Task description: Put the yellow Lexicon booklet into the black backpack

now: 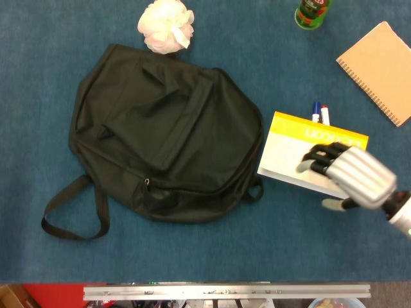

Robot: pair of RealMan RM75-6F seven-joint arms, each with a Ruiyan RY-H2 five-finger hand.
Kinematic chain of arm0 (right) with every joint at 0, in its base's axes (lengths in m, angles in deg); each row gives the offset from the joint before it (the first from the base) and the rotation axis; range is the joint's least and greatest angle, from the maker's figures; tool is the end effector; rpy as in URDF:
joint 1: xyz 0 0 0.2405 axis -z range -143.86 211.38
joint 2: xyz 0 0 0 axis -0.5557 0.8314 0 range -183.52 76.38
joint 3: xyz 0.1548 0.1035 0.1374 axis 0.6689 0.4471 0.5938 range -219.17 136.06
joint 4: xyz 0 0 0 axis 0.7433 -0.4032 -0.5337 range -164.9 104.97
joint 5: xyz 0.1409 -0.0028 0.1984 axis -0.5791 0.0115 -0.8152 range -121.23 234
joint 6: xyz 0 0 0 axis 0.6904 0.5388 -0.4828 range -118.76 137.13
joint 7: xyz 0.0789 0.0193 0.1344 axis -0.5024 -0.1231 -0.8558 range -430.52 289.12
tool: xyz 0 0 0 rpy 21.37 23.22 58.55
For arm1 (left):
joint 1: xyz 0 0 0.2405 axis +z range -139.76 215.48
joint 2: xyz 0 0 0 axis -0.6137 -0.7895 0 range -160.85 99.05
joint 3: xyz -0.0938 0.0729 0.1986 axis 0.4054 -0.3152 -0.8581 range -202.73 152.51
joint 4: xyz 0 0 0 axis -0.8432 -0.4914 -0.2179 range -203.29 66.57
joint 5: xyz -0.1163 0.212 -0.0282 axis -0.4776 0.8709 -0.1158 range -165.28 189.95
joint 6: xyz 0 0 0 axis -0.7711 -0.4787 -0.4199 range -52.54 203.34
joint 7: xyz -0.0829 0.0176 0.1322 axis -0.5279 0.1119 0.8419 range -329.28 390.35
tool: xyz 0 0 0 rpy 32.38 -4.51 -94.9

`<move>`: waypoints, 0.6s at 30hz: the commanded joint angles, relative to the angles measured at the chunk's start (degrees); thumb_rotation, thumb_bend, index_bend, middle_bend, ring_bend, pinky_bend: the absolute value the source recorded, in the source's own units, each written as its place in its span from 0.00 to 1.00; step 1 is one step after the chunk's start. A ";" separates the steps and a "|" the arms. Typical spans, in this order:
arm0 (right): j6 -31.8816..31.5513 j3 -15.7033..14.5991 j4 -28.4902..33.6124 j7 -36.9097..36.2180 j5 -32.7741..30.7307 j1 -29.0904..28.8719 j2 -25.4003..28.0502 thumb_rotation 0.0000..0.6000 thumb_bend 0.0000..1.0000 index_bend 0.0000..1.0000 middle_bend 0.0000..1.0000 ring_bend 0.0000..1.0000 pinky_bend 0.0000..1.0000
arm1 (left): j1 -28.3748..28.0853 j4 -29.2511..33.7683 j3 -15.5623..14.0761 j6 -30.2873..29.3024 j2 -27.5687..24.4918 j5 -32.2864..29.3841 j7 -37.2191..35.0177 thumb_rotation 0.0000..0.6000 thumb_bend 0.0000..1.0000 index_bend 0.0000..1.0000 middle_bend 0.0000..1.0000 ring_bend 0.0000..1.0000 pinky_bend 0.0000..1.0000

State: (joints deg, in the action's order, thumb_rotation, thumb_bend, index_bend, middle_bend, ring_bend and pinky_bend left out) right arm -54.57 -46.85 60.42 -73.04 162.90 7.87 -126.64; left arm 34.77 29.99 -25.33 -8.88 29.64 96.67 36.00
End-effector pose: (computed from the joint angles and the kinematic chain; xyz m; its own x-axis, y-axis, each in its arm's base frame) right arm -0.2016 -0.2152 -0.0140 0.5179 -0.3223 0.7924 -0.7321 -0.6461 0.2157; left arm -0.3007 0.1709 0.1177 0.4412 0.0883 0.8931 0.8942 0.0408 -0.4458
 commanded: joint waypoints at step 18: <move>8.88 -2.00 -1.94 2.42 0.93 -7.33 -8.46 1.00 0.00 0.33 0.33 0.23 0.34 | 0.87 -1.85 -0.10 0.01 -0.41 -0.41 -2.53 1.00 0.23 0.18 0.20 0.20 0.20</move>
State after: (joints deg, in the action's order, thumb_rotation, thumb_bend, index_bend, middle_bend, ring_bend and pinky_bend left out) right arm -45.81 -48.78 58.61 -70.55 163.94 0.71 -134.91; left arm 35.59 28.23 -25.45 -8.87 29.25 96.32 33.56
